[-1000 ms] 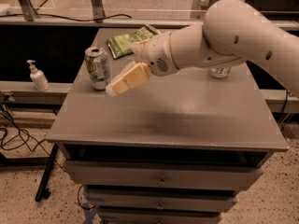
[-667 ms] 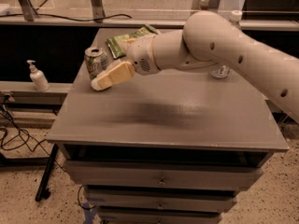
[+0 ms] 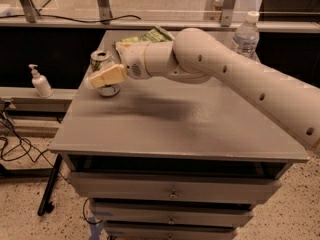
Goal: Pick 7up can
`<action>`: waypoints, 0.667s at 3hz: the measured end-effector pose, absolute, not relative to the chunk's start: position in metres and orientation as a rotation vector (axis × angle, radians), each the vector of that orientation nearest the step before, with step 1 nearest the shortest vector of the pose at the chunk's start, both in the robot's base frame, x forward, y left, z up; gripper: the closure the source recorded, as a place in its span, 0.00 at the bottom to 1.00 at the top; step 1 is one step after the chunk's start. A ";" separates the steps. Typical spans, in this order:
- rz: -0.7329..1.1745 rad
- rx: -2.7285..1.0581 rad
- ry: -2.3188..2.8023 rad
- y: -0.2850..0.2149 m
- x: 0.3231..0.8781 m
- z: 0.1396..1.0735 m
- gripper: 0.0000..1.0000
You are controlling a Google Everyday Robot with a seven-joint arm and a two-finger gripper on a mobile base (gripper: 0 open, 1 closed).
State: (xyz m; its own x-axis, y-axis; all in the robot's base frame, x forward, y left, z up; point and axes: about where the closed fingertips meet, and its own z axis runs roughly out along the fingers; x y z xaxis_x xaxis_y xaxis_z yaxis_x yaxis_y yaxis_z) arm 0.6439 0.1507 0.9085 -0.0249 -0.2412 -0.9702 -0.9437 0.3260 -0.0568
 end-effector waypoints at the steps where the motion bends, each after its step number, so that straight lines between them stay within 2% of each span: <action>1: 0.838 -1.107 1.510 0.165 0.655 0.897 0.18; 2: 0.838 -1.093 1.519 0.165 0.658 0.890 0.41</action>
Offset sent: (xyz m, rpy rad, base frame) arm 0.0207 0.0080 -0.0260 0.0298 0.0265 -0.0363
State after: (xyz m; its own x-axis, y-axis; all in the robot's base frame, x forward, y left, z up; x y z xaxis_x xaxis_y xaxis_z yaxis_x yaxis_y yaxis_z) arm 0.6582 0.1648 0.8904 -0.0460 -0.2146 -0.9756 -0.9398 0.3405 -0.0305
